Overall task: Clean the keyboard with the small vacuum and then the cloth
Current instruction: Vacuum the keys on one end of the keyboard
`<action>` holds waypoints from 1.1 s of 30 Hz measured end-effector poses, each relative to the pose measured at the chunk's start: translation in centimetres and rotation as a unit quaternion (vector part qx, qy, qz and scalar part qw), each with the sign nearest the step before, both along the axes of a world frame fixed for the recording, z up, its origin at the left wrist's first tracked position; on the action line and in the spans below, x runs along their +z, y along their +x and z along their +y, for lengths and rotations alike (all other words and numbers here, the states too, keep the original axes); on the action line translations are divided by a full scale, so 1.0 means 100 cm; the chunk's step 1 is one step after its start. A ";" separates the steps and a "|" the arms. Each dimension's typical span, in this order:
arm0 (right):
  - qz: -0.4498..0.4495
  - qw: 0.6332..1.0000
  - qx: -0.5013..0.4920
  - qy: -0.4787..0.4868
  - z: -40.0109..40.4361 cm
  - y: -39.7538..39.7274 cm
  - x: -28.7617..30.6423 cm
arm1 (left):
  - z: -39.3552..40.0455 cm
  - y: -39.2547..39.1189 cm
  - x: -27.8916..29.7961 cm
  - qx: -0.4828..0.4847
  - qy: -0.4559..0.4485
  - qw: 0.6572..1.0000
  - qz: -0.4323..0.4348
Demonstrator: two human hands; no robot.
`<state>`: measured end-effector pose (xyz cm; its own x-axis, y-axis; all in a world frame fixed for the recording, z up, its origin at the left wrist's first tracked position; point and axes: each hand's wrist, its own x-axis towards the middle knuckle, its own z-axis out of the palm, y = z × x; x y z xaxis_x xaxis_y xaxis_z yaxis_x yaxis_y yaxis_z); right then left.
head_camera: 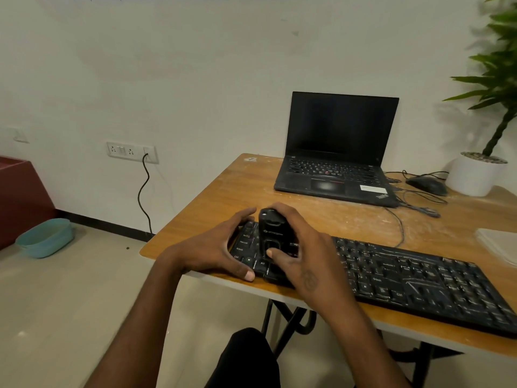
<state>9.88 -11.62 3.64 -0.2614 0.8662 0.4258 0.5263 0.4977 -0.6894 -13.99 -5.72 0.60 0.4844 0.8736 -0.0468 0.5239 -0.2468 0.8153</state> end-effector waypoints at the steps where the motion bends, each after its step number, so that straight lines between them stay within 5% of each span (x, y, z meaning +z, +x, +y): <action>1: -0.002 1.000 0.004 0.000 0.003 -0.007 0.000 | -0.001 0.001 0.000 -0.004 0.003 1.000 -0.004; 10: 0.039 0.998 -0.027 -0.034 0.004 0.037 -0.002 | 0.003 -0.004 -0.004 0.010 0.001 1.000 0.004; 33: 0.023 0.999 0.020 -0.009 0.044 -0.013 0.004 | 0.001 0.000 0.000 -0.005 -0.007 1.000 -0.004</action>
<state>8.55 -7.22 4.01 -0.2756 0.8630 0.4234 0.4736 0.5052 -0.7214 -13.98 -5.59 0.60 0.4940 0.8677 -0.0552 0.5140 -0.2403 0.8235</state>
